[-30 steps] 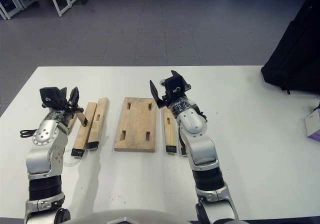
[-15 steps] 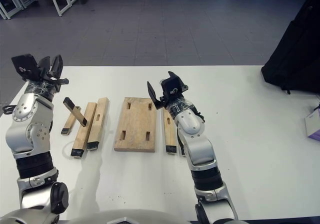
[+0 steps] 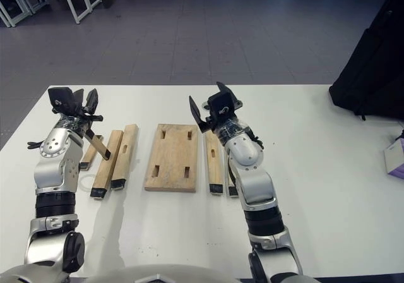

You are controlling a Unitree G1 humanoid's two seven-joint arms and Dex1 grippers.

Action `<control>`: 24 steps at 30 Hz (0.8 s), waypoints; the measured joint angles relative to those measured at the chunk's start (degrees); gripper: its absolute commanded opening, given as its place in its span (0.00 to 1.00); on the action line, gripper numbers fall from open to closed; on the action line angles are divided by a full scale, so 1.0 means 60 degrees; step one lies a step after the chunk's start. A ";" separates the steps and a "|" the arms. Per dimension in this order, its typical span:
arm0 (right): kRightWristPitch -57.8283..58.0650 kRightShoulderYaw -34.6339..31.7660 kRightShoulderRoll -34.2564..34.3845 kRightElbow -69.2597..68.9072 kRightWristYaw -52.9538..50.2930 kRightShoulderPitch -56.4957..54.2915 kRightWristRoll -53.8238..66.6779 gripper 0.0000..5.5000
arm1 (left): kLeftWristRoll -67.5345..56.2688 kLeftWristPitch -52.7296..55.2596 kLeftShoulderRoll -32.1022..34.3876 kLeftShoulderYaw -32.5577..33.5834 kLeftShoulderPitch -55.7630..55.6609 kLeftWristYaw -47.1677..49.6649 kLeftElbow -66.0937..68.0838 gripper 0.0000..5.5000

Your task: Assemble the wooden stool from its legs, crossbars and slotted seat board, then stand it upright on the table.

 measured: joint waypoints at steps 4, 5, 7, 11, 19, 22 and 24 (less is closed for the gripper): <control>-0.0072 -0.0273 0.0172 0.0011 -0.0022 -0.0053 0.0343 0.73 | -0.0115 0.0482 -0.0254 0.0065 0.0009 0.0362 -0.0657 0.33; -0.0075 -0.0368 0.0186 0.0012 -0.0083 -0.0064 0.0348 0.73 | -0.0155 0.0670 -0.0333 0.0042 0.0014 0.0428 -0.0898 0.33; -0.0096 -0.0429 0.0195 0.0035 -0.0134 -0.0061 0.0347 0.73 | 0.0049 0.0595 -0.0280 -0.0154 0.0014 0.0405 -0.1486 0.33; -0.0135 -0.0455 0.0343 -0.0003 -0.0226 0.0065 0.0382 0.73 | 0.0183 0.0203 0.0094 -0.0249 -0.0003 0.0182 -0.3012 0.33; 0.0754 -0.1133 0.0851 -0.0576 -0.0584 0.0572 0.1472 0.73 | -0.0083 -0.0002 0.0452 -0.0377 0.2789 -0.0882 -0.5972 0.33; 0.1176 -0.1370 0.0840 -0.0778 -0.0757 0.0573 0.1675 0.73 | 0.0095 -0.0023 0.0251 -0.0952 0.4641 -0.1025 -0.6461 0.33; 0.1385 -0.1475 0.0839 -0.0869 -0.0863 0.0575 0.1747 0.73 | 0.0200 -0.0072 0.0023 -0.1234 0.5520 -0.0986 -0.6492 0.33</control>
